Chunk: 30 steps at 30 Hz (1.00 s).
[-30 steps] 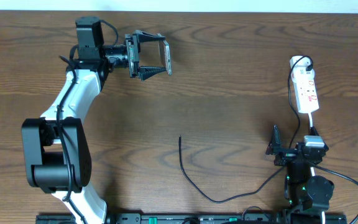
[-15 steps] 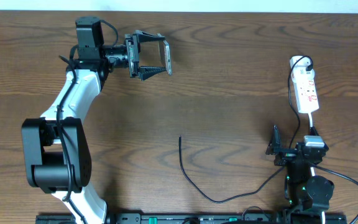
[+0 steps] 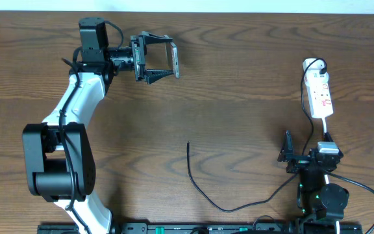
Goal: Plug charger to phone and switch on socket
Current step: 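Carry the upright phone toward the table center with the left gripper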
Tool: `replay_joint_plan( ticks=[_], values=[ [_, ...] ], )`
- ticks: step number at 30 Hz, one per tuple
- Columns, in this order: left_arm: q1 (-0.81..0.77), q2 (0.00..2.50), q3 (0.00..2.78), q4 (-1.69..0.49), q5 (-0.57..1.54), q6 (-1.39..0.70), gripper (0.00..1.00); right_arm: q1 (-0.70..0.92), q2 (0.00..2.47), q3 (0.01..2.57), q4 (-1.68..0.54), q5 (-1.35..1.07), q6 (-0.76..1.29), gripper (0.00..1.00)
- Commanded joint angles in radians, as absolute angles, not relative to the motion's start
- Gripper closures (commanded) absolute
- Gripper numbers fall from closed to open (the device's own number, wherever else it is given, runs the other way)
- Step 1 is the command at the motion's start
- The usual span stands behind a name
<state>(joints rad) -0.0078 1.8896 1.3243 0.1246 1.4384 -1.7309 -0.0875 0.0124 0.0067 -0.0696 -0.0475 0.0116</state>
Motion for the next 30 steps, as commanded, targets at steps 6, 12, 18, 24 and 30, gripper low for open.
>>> replay_joint_plan(
  ticks=[6, 12, 18, 24, 30],
  values=[
    [-0.007, 1.874, 1.352, 0.134, 1.481, -1.71, 0.93, -0.092, 0.007, 0.006, -0.074, -0.039, 0.022, 0.01],
    [-0.007, 1.874, 1.352, 0.134, 1.481, -1.71, 0.93, -0.092, 0.007, 0.006, -0.074, -0.039, 0.022, 0.01],
    [-0.007, 1.874, 1.351, 0.134, 1.473, -1.71, 0.93, -0.092, 0.007, 0.006, -0.074, -0.039, 0.022, 0.01],
    [-0.006, 1.874, 1.351, 0.134, 1.462, -1.71, 0.93, -0.092, 0.007, 0.006, -0.074, -0.039, 0.022, 0.01],
    [-0.006, 1.874, 1.351, 0.134, 1.454, -1.703, 0.93, -0.092, 0.007, 0.006, -0.074, -0.039, 0.022, 0.01]
  ],
)
